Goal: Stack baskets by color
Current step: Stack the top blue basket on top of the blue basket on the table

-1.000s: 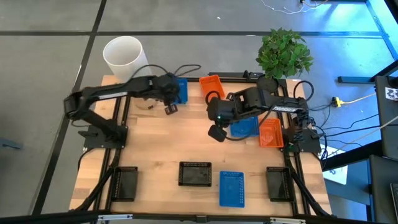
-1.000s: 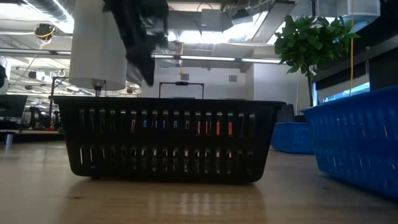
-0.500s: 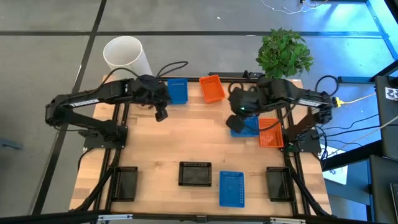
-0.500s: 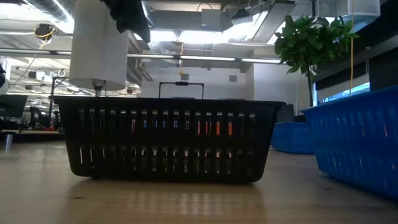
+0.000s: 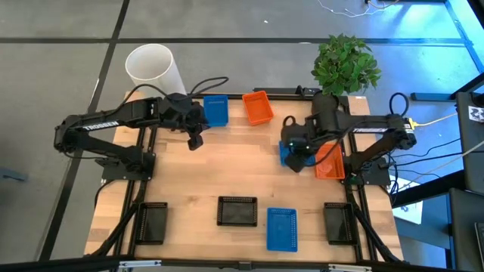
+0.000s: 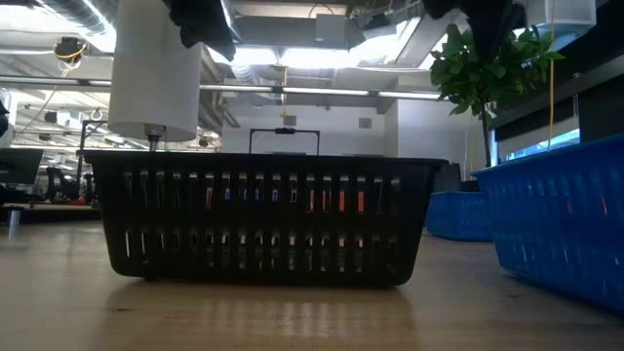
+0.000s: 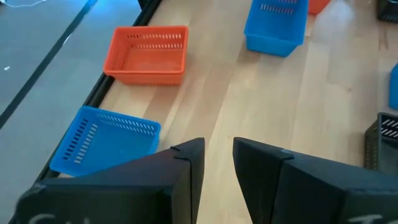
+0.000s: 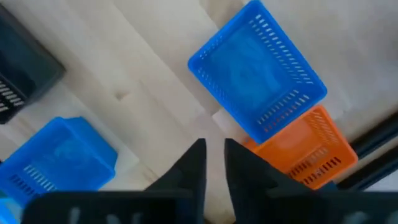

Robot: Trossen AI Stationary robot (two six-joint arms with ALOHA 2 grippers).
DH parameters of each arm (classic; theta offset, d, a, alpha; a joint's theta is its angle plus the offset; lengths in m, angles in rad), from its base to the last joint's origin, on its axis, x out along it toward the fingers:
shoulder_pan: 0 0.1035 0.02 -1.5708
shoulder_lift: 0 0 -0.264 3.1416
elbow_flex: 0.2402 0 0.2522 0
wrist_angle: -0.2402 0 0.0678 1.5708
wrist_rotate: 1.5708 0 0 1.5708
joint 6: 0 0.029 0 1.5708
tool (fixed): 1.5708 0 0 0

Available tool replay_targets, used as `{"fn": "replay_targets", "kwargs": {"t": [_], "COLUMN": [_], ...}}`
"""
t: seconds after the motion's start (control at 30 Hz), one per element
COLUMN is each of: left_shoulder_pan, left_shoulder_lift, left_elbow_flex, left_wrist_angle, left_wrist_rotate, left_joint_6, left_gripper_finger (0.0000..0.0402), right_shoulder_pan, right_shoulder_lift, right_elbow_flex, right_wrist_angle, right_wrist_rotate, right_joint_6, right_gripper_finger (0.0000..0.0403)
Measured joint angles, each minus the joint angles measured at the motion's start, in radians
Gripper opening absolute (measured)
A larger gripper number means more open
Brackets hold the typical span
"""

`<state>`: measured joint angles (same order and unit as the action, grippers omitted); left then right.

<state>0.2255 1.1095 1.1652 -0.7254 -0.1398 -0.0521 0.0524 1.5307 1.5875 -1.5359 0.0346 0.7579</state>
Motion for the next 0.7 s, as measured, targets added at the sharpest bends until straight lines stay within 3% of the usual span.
{"fn": "replay_targets", "kwargs": {"t": [0.23, 0.53, 0.7], "left_shoulder_pan": [0.000, 0.000, 0.000], "left_shoulder_lift": [-0.022, -0.018, -0.018], "left_elbow_flex": [0.001, -0.001, -0.001], "left_wrist_angle": [0.006, 0.001, 0.001], "left_wrist_rotate": [0.000, 0.000, 0.000], "left_joint_6": [-0.001, -0.028, -0.039], "left_gripper_finger": [0.0077, 0.0077, 0.0077], "right_shoulder_pan": [-0.005, -0.013, -0.024], "right_shoulder_lift": [0.001, 0.002, 0.002], "right_elbow_flex": [-0.138, -0.323, -0.395], "right_wrist_angle": [0.121, 0.283, 0.351], "right_wrist_rotate": [-0.011, -0.018, -0.088], "right_joint_6": [-0.174, -0.352, -0.446], "right_gripper_finger": [0.0114, 0.0117, 0.0117]}}
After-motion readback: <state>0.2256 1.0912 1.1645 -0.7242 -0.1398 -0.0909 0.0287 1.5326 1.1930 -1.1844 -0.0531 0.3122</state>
